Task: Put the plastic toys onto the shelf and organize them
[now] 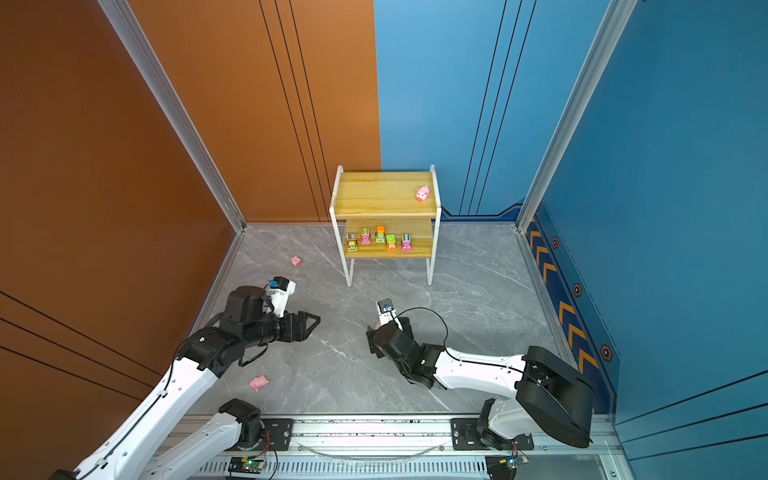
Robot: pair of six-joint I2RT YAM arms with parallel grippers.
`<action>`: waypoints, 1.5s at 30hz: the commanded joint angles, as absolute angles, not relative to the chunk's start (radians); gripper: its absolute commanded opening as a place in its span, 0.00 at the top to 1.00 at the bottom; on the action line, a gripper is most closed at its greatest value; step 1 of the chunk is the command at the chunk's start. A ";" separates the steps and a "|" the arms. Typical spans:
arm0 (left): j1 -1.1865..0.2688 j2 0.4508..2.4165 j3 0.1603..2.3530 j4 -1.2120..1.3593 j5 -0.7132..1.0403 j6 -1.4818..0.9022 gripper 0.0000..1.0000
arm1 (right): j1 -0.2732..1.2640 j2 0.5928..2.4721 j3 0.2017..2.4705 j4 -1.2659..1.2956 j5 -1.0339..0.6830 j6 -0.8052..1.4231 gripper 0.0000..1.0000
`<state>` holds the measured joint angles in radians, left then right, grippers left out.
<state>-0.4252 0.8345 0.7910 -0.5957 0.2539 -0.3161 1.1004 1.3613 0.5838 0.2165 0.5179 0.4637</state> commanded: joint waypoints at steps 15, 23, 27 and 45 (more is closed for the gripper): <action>-0.764 0.797 0.818 -0.531 0.058 0.014 0.06 | 1.193 1.497 0.520 0.420 0.739 0.572 0.26; -0.762 0.824 0.822 -0.545 -0.026 -0.009 0.07 | 1.132 1.612 0.583 0.428 0.655 0.589 0.30; -0.747 0.831 0.828 -0.545 -0.025 -0.016 0.07 | 1.101 1.652 0.620 0.417 0.607 0.574 0.30; -0.684 0.847 0.839 -0.545 0.006 -0.041 0.08 | 1.054 1.762 0.704 0.371 0.571 0.563 0.51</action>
